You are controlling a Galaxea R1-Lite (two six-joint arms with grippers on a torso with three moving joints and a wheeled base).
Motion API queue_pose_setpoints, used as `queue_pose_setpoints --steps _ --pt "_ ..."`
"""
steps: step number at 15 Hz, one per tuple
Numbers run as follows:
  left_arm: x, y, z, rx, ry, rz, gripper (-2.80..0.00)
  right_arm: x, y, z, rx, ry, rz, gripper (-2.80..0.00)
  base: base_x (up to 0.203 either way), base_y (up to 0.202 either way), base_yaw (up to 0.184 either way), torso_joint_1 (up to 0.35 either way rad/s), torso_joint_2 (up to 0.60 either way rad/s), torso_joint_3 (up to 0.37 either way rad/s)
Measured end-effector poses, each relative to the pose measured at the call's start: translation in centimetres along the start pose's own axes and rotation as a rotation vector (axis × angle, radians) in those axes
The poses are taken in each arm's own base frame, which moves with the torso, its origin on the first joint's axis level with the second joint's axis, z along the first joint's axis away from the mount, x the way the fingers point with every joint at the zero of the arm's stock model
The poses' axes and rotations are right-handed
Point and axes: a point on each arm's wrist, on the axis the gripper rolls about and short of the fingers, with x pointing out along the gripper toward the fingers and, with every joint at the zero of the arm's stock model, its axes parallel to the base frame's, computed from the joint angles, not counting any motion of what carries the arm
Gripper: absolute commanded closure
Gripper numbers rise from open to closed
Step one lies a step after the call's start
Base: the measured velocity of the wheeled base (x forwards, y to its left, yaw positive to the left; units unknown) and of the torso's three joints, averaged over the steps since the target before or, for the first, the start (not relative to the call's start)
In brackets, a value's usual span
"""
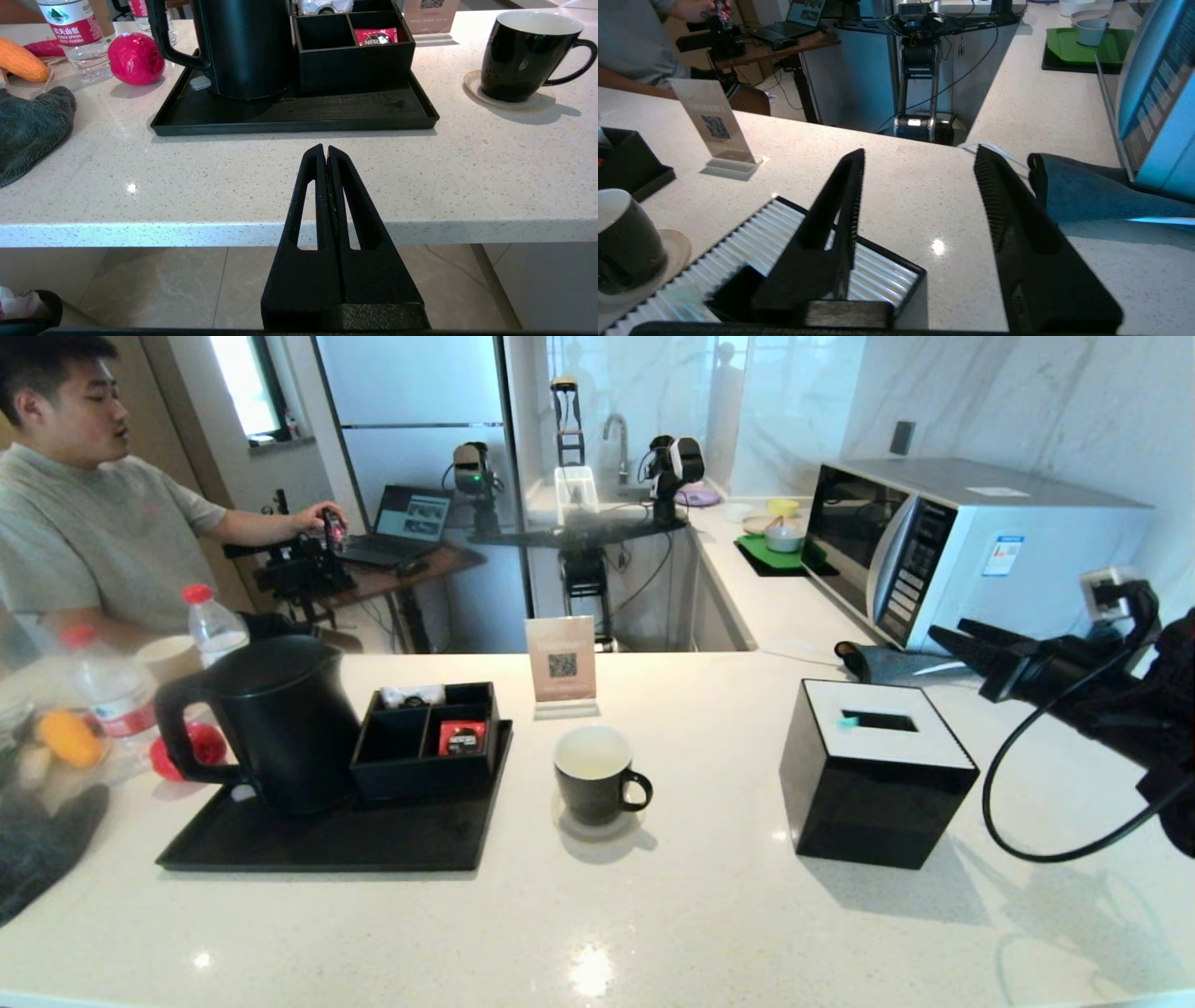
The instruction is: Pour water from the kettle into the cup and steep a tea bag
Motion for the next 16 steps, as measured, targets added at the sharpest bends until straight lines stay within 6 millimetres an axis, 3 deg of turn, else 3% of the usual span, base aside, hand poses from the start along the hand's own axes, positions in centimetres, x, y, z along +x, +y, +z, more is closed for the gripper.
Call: queue_pose_setpoints --steps 9,16 --pt "0.0 0.0 0.0 0.000 0.000 0.000 0.00 -2.1 -1.4 -4.0 -0.004 0.064 -0.065 -2.80 0.000 0.000 0.000 0.000 0.00 0.000" --pt "0.0 0.0 0.0 0.000 0.000 0.000 0.00 -2.9 -2.1 -3.8 0.008 0.053 -0.093 -2.80 0.000 0.000 0.000 0.000 0.00 0.000"
